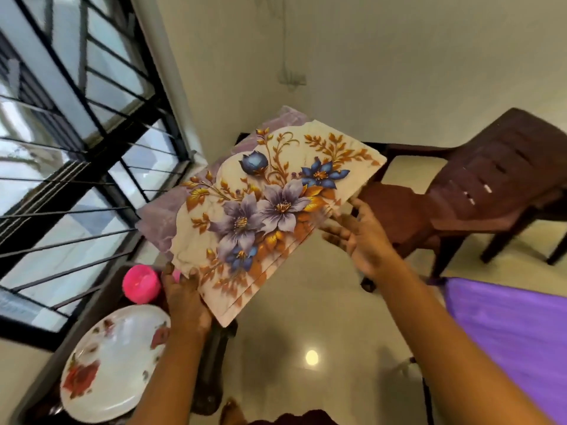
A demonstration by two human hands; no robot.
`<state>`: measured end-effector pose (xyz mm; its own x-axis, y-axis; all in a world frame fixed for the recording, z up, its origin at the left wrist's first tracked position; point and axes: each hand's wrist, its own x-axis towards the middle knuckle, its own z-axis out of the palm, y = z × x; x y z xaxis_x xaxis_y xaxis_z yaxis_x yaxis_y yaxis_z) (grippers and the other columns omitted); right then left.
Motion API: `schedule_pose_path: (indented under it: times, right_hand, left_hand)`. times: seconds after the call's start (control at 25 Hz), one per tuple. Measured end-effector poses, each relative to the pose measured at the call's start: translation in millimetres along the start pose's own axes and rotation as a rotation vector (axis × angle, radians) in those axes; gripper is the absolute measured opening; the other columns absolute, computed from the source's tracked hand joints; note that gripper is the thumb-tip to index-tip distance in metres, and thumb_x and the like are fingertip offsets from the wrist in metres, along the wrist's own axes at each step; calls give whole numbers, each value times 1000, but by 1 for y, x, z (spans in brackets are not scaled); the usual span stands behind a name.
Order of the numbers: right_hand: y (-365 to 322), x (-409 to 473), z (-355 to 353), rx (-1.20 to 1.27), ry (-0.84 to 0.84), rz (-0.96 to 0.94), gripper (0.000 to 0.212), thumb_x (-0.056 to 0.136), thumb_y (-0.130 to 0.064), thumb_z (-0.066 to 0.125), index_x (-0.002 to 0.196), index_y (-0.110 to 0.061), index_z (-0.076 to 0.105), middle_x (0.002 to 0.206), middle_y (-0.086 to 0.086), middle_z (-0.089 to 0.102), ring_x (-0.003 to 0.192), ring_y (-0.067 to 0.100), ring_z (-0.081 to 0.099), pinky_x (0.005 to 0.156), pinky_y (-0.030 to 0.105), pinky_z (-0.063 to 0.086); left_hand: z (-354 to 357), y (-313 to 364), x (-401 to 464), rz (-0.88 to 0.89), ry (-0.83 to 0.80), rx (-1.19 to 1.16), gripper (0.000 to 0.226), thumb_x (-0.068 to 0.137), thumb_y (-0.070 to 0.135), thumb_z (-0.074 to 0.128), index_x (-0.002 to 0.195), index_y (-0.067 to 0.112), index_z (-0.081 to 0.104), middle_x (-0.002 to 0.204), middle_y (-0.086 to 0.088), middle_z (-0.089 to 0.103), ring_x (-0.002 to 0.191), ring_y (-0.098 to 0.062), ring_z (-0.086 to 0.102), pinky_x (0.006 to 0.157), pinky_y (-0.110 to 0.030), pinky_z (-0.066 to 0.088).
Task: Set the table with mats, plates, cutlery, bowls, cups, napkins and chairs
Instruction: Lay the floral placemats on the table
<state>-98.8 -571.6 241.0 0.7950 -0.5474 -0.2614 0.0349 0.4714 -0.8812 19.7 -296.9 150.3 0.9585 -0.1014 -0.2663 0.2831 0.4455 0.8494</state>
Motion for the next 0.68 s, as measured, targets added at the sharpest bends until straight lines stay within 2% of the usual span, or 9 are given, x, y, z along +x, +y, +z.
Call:
schedule_pose_path:
  times: [0.12,0.24,0.4,0.52,0.68]
  right_hand:
    - [15,-33,-15,-59,77,0,68,87,-10,68,142,-25,30,106,11,69,86,30,69,76,39,58]
    - [24,-57,-42,-94,185,-37,77,85,-14,72,143,-29,23,107,13,68,84,27,70,74,40,59]
    - [23,-82,-81,-38,409,-94,83,82,-13,76,140,-35,22,118,4,65,96,21,70,69,37,60]
    - [25,-102,-108,13,595,-178,89,78,-4,78,139,-37,22,127,4,59,107,23,64,66,38,59]
    - [27,-132,-130,81,786,-248,91,78,6,74,135,-43,24,119,8,63,104,24,65,59,30,58]
  left_hand:
    - [43,-24,-11,-22,-67,-44,42,97,2,48,124,35,47,134,-3,58,121,-30,58,93,-59,49]
    - [78,-51,-33,-82,-231,-68,47,97,-1,48,134,28,41,137,-5,56,119,-26,60,91,-51,53]
    - [116,-77,-65,-198,-431,-45,50,98,-1,44,134,33,41,132,1,59,102,-14,68,71,-34,59]
    - [136,-93,-80,-295,-632,37,52,99,0,40,141,31,39,131,5,61,103,-15,67,73,-35,59]
    - [160,-108,-95,-418,-858,144,56,97,-5,40,134,37,47,127,6,64,103,-18,68,78,-41,59]
